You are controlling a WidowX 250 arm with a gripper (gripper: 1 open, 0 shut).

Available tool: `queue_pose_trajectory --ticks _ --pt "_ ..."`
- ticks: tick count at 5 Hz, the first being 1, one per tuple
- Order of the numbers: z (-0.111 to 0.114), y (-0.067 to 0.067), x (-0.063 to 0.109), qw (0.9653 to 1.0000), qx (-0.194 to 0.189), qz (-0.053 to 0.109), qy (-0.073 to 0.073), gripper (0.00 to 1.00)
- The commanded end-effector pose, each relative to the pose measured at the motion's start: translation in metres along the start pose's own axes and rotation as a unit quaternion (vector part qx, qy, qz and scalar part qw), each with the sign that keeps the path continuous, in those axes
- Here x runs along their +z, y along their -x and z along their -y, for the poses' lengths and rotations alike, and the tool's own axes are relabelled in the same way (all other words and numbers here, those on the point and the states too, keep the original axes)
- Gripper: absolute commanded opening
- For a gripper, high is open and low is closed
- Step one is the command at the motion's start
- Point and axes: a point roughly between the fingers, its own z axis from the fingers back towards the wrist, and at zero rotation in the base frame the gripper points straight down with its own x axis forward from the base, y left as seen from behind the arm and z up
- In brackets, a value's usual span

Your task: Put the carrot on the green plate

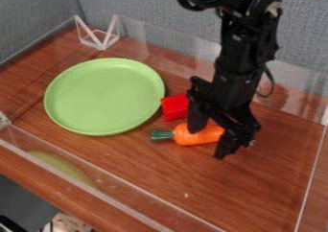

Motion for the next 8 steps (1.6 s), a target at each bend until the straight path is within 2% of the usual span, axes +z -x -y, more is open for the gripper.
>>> queue_pose_trajectory --ticks 1,3,5,6,7,8 --pt "-0.005 -0.01 0.03 0.9987 -0.027 0.044 -0.003 1.0" --pt "-0.002 -0.009 0.007 0.9977 -0.055 0.038 0.007 1.0" --pt "-0.031 -0.016 -0.006 0.9984 -0.044 0.033 0.013 1.0" --pt "-0.04 -0.018 -0.008 0.9986 -0.04 0.032 0.015 0.0" --pt "-0.045 -0.02 -0.001 0.9988 -0.034 0.031 0.015 0.0" --pt "-0.046 -0.023 0.005 0.9989 -0.035 0.029 0.016 1.0"
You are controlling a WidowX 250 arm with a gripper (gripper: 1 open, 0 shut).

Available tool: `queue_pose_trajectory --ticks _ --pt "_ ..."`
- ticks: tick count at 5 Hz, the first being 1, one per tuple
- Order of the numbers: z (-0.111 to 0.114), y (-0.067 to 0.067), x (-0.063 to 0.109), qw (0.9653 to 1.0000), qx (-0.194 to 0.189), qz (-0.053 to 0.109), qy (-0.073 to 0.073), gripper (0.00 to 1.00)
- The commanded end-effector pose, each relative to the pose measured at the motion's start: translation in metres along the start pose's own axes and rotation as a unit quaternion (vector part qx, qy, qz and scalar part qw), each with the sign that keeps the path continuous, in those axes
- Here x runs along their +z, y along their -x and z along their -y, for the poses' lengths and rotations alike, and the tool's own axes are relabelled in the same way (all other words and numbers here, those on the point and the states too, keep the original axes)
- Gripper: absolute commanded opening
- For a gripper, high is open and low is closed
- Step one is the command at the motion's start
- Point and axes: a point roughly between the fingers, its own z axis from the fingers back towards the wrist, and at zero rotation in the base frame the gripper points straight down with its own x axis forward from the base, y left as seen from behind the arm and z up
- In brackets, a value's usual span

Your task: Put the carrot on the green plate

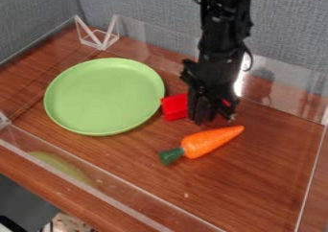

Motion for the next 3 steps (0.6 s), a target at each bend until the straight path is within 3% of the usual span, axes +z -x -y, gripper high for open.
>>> queue_pose_trajectory --ticks 1,3 --pt "0.009 -0.007 0.009 0.9993 -0.028 0.023 -0.005 1.0" --pt "0.021 0.006 -0.018 0.9994 -0.025 0.021 0.009 1.0"
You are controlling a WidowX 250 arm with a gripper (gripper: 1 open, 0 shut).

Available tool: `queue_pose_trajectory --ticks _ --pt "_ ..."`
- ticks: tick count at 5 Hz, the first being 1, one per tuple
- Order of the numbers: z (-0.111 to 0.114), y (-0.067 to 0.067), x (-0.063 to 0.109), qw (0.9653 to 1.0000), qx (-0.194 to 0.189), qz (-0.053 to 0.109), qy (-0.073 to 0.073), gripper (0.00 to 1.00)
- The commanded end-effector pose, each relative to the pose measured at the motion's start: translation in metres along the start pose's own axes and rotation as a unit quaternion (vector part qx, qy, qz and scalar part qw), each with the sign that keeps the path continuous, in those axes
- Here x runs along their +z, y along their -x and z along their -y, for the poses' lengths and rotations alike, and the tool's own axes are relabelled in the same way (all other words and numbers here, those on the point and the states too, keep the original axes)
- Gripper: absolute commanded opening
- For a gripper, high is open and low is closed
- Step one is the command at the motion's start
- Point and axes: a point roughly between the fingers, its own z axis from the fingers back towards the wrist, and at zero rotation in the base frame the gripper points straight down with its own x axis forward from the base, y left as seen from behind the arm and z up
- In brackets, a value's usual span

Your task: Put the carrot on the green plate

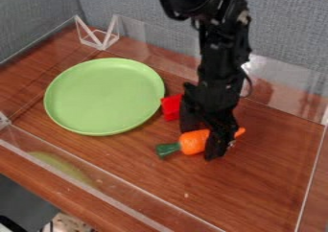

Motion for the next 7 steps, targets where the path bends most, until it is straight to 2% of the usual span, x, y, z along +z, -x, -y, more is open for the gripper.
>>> queue_pose_trajectory --ticks 1,2,3,4,7 --pt "-0.005 -0.005 0.0 0.9998 0.001 0.018 -0.001 0.0" --pt "-0.01 -0.004 -0.001 0.9998 0.008 0.016 0.0 0.0" --pt "-0.003 -0.002 -0.001 0.9999 0.011 0.011 0.0 1.0" --pt "0.003 0.0 -0.002 0.9999 0.013 0.008 -0.001 0.0" --pt "0.014 0.011 0.001 0.9975 0.07 -0.007 0.003 0.0"
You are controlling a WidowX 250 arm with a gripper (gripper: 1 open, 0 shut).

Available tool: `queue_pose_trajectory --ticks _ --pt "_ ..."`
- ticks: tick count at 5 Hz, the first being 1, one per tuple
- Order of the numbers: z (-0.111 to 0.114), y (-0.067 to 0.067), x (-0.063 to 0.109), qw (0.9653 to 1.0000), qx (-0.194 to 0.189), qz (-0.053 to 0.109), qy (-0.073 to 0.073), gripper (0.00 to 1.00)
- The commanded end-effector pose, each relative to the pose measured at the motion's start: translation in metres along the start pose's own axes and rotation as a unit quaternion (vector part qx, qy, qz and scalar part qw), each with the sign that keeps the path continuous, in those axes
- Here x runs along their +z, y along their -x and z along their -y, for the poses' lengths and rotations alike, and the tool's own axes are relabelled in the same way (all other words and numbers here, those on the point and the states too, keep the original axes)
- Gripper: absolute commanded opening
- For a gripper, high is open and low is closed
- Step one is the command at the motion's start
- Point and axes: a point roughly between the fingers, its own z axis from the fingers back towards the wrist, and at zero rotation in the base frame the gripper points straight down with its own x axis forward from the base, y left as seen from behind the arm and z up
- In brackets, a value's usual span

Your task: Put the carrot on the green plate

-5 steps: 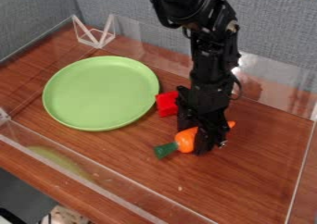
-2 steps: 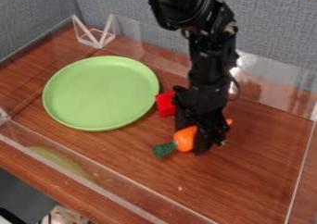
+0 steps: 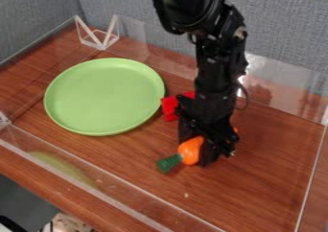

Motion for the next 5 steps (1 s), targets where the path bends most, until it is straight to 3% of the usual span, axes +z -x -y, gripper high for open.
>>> queue_pose_trajectory --ticks 1,2,3,5 --pt "0.001 0.003 0.019 0.9999 -0.003 0.014 -0.007 0.0" --pt "-0.001 0.006 0.024 0.9999 -0.001 0.011 -0.009 0.0" --pt "-0.007 0.011 0.033 0.9991 -0.038 0.009 -0.015 0.0" --pt "-0.017 0.016 0.041 0.9911 -0.13 0.017 -0.023 0.0"
